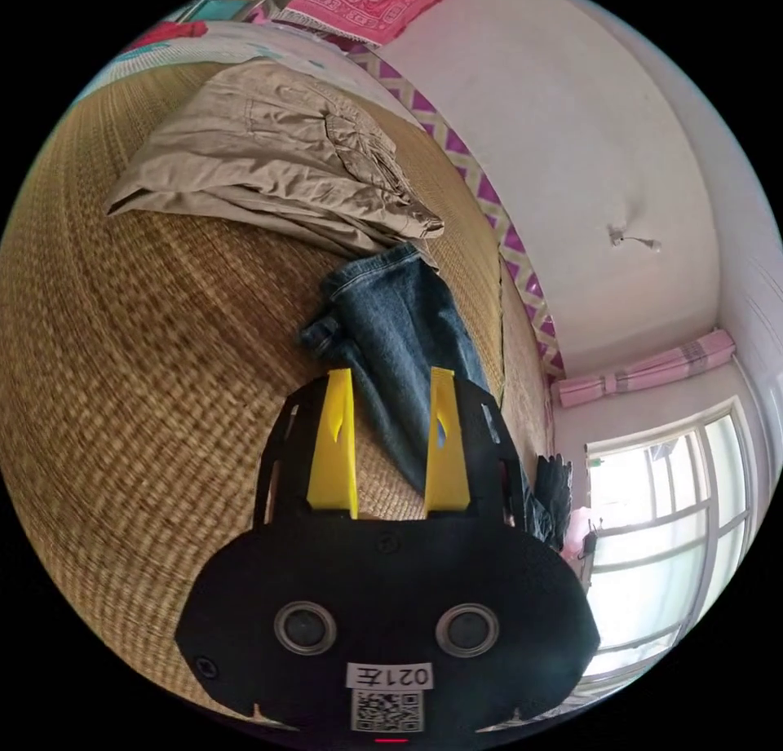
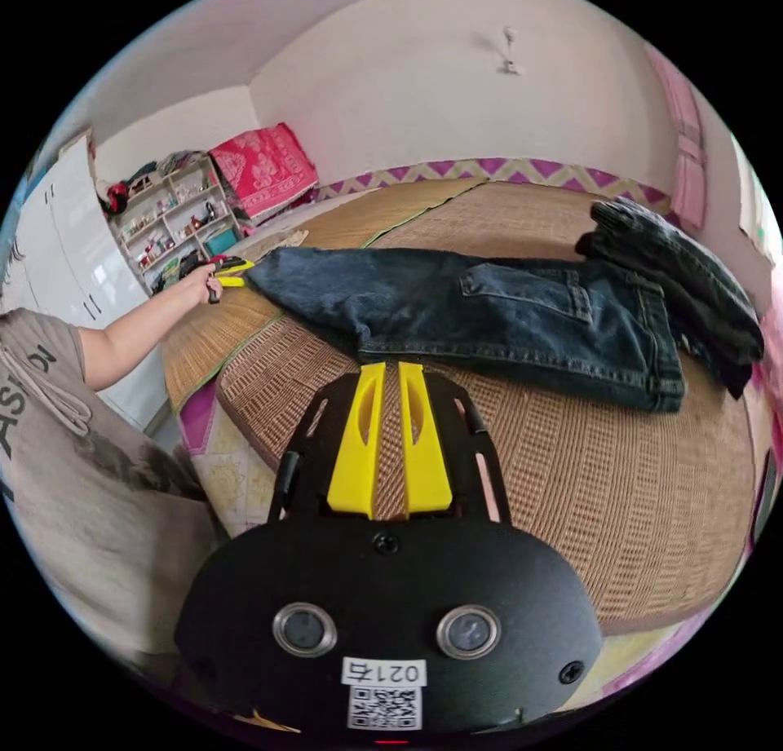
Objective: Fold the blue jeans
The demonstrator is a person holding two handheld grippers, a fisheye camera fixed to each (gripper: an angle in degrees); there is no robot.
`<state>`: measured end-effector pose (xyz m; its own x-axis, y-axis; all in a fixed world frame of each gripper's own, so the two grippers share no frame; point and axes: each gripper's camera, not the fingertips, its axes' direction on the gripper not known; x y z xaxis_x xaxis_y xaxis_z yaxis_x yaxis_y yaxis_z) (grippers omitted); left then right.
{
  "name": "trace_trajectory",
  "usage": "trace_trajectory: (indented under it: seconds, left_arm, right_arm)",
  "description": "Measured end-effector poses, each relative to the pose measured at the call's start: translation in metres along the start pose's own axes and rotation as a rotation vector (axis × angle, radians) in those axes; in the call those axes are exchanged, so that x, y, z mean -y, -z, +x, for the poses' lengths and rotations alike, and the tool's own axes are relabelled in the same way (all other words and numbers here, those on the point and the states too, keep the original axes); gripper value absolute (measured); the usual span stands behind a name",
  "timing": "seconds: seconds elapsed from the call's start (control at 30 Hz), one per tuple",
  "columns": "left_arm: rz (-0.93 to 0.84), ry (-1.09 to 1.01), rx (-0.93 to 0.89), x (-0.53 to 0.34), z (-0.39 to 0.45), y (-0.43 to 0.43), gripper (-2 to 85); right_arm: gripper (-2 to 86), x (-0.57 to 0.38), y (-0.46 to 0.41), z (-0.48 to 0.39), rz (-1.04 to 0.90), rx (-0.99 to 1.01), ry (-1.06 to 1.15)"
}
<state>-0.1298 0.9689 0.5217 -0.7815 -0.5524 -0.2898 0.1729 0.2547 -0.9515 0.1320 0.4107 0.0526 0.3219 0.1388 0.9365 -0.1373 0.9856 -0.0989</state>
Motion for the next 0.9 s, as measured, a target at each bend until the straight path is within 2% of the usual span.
trace_trajectory:
  seconds: [0.07, 0.13, 0.27, 0.37, 0.43, 0.57, 0.63, 0.73, 0.77, 0.83, 0.9]
  left_arm:
    - [0.034, 0.05, -0.029, 0.001, -0.007, -0.002, 7.6]
    - [0.062, 0.099, -0.142, 0.001, -0.022, 0.002, 2.2]
    - [0.129, -0.013, -0.222, -0.002, 0.009, 0.029, -0.2]
    - [0.204, -0.202, -0.235, -0.011, 0.089, 0.069, -0.6]
    - [0.258, -0.426, -0.192, -0.035, 0.191, 0.099, -0.7]
    - [0.284, -0.8, -0.134, -0.118, 0.365, 0.107, -0.6]
    - [0.205, -1.002, -0.171, -0.191, 0.459, 0.074, -0.4]
    - [0.058, -1.17, -0.119, -0.28, 0.54, -0.009, 0.2]
    - [0.021, -1.194, -0.093, -0.297, 0.55, -0.031, 0.4]
    - [-0.152, -1.261, 0.042, -0.354, 0.567, -0.133, 0.9]
    - [-0.308, -1.251, 0.177, -0.382, 0.556, -0.205, 1.3]
  right_arm:
    - [1.1, -0.026, 0.009, 0.015, 0.021, 0.008, -0.064]
    - [0.4, -0.046, 0.016, 0.027, 0.042, 0.017, -0.102]
    - [-0.6, -0.095, 0.035, 0.066, 0.145, 0.111, -0.214]
    - [-0.7, -0.126, 0.042, 0.104, 0.238, 0.24, -0.338]
    - [-0.7, -0.138, 0.039, 0.121, 0.24, 0.293, -0.39]
    - [-0.7, -0.145, 0.033, 0.125, 0.19, 0.303, -0.333]
    - [-0.7, -0.151, 0.033, 0.129, 0.19, 0.32, -0.329]
    - [-0.7, -0.166, 0.037, 0.139, 0.234, 0.343, -0.351]
    - [-0.7, -0.172, 0.039, 0.141, 0.26, 0.356, -0.348]
    - [-0.7, -0.18, 0.042, 0.143, 0.292, 0.368, -0.344]
    - [-0.7, -0.186, 0.043, 0.145, 0.307, 0.381, -0.339]
